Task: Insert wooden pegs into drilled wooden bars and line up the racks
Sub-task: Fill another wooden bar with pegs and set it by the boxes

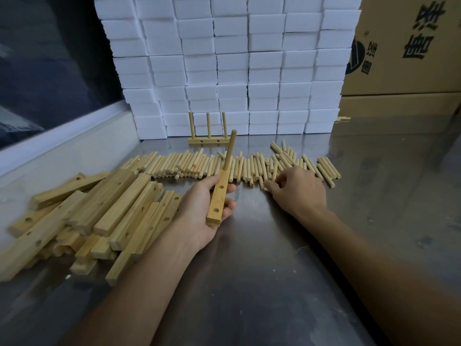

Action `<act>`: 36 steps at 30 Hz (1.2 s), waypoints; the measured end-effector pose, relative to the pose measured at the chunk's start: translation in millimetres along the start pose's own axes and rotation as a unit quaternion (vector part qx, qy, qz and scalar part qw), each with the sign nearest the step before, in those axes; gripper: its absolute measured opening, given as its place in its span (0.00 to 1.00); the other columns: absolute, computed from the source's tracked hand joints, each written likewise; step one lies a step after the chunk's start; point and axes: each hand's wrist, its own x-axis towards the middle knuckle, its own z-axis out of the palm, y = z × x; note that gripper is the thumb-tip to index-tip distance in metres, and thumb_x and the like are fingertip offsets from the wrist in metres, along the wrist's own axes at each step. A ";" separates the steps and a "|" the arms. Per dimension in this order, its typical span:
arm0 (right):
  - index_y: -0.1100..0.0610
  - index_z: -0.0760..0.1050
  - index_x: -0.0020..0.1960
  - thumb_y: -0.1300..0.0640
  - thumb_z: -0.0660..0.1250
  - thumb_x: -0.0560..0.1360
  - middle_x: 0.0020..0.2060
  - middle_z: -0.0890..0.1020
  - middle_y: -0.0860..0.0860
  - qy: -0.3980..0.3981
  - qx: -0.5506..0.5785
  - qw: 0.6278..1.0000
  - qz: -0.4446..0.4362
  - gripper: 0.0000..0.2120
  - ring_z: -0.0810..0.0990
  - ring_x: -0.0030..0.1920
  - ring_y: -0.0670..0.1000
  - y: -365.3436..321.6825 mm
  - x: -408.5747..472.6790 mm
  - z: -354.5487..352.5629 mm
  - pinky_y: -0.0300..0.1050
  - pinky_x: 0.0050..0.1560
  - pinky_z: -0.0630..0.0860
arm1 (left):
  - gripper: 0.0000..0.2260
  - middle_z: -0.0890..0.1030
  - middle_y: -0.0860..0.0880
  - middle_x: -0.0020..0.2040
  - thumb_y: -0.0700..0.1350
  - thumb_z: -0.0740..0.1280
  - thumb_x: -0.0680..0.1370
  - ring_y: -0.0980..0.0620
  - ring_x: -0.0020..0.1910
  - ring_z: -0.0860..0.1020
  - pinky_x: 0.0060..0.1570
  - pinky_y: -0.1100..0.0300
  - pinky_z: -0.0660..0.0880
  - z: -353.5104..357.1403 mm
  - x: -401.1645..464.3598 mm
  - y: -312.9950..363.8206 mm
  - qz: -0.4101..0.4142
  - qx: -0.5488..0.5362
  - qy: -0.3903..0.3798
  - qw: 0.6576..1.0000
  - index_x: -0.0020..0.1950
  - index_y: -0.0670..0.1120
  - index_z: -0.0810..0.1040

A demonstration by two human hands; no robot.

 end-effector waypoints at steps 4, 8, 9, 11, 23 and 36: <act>0.55 0.80 0.37 0.46 0.70 0.75 0.31 0.81 0.50 -0.015 -0.007 1.000 0.019 0.14 0.80 0.34 0.51 -0.9 -0.4 -3.4 0.49 0.41 0.81 | 0.11 0.82 0.44 0.40 0.45 0.62 0.82 0.52 0.24 0.74 0.18 0.64 0.67 -0.1 -0.2 0.3 -0.002 -0.002 0.003 1.000 0.57 0.39 0.79; 0.56 0.79 0.35 0.49 0.70 0.73 0.29 0.81 0.52 -0.019 0.001 0.999 0.051 0.13 0.81 0.33 0.52 -4.1 -4.1 -6.6 0.48 0.37 0.81 | 0.11 0.82 0.44 0.40 0.45 0.62 0.82 0.52 0.24 0.75 0.19 0.64 0.68 0.7 -0.4 -0.1 -0.001 0.003 0.006 1.000 0.56 0.40 0.79; 0.57 0.79 0.36 0.50 0.69 0.73 0.29 0.81 0.52 -0.004 0.005 0.998 0.058 0.13 0.81 0.33 0.52 -2.9 -4.9 -7.7 0.46 0.35 0.80 | 0.11 0.82 0.44 0.40 0.45 0.62 0.82 0.52 0.24 0.75 0.19 0.64 0.68 0.6 -0.3 0.0 -0.001 0.001 0.006 1.000 0.56 0.39 0.79; 0.56 0.78 0.39 0.50 0.68 0.74 0.31 0.80 0.50 0.048 0.022 0.997 0.055 0.10 0.79 0.33 0.52 1.2 -5.6 -10.7 0.44 0.33 0.76 | 0.11 0.82 0.44 0.40 0.45 0.62 0.82 0.52 0.24 0.75 0.19 0.64 0.68 0.0 0.1 0.5 0.000 -0.001 0.005 1.000 0.57 0.39 0.78; 0.48 0.80 0.47 0.62 0.68 0.79 0.36 0.85 0.46 -0.019 0.523 0.851 0.037 0.08 0.82 0.36 0.44 -13.6 -8.0 -7.6 0.37 0.41 0.81 | 0.11 0.79 0.46 0.40 0.47 0.61 0.83 0.53 0.24 0.74 0.20 0.65 0.68 -3.4 1.8 2.4 0.009 -0.037 0.025 0.999 0.57 0.40 0.77; 0.61 0.81 0.48 0.64 0.64 0.81 0.30 0.81 0.50 -0.083 0.569 0.818 -0.017 0.08 0.77 0.30 0.46 -34.6 -20.3 -19.7 0.39 0.36 0.77 | 0.12 0.76 0.46 0.36 0.48 0.62 0.83 0.53 0.24 0.72 0.19 0.65 0.66 -5.0 2.8 5.9 0.016 -0.073 0.046 0.996 0.49 0.41 0.76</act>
